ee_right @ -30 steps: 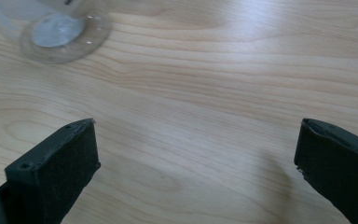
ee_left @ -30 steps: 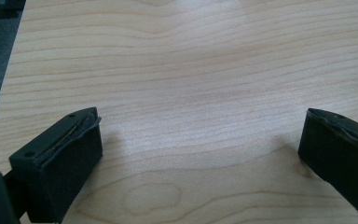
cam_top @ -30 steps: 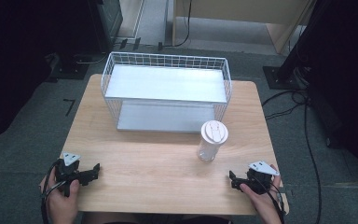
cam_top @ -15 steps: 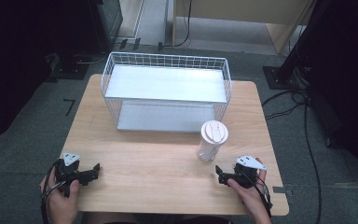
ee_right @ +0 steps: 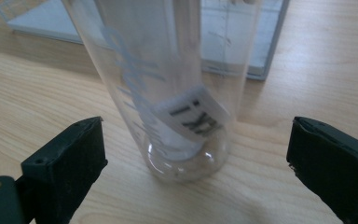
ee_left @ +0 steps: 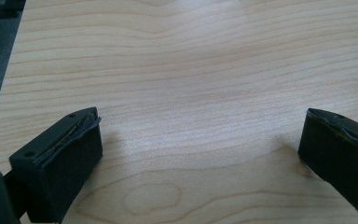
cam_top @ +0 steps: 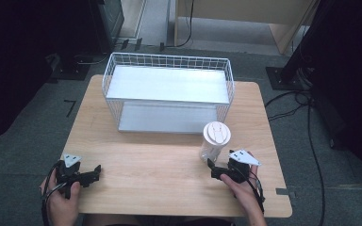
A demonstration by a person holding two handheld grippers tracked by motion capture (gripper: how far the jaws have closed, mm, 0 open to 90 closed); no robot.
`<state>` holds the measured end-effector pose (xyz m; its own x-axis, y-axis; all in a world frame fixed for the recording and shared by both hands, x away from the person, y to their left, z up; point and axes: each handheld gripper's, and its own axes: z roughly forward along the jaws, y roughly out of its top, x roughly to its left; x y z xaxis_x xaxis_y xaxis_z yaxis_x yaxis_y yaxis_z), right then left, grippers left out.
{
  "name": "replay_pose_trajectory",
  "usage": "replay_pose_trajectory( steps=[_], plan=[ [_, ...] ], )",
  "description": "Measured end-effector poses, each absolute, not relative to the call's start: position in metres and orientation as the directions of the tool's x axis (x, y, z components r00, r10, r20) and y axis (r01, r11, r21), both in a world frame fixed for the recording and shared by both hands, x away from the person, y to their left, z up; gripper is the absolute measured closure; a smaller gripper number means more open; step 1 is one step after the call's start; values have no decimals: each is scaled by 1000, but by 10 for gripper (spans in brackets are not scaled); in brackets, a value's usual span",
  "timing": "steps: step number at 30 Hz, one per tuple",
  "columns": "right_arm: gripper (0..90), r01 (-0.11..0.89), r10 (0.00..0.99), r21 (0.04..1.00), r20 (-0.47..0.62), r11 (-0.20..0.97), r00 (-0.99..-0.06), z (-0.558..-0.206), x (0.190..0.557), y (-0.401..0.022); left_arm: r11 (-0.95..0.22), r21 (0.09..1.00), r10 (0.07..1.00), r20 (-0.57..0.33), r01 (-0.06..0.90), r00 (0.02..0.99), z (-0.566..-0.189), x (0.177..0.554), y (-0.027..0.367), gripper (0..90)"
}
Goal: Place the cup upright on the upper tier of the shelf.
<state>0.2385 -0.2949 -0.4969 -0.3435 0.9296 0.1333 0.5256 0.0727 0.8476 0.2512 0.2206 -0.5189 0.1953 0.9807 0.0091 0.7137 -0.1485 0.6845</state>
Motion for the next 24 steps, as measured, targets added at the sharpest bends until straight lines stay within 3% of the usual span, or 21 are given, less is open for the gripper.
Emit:
replay_pose_trajectory(
  steps=[24],
  plan=[
    [138, 408, 949, 912, 154, -29, -276, -481, 254, -268, -148, 684, 981, 9, 714, 195, -519, 251, 221, 0]
  ],
)
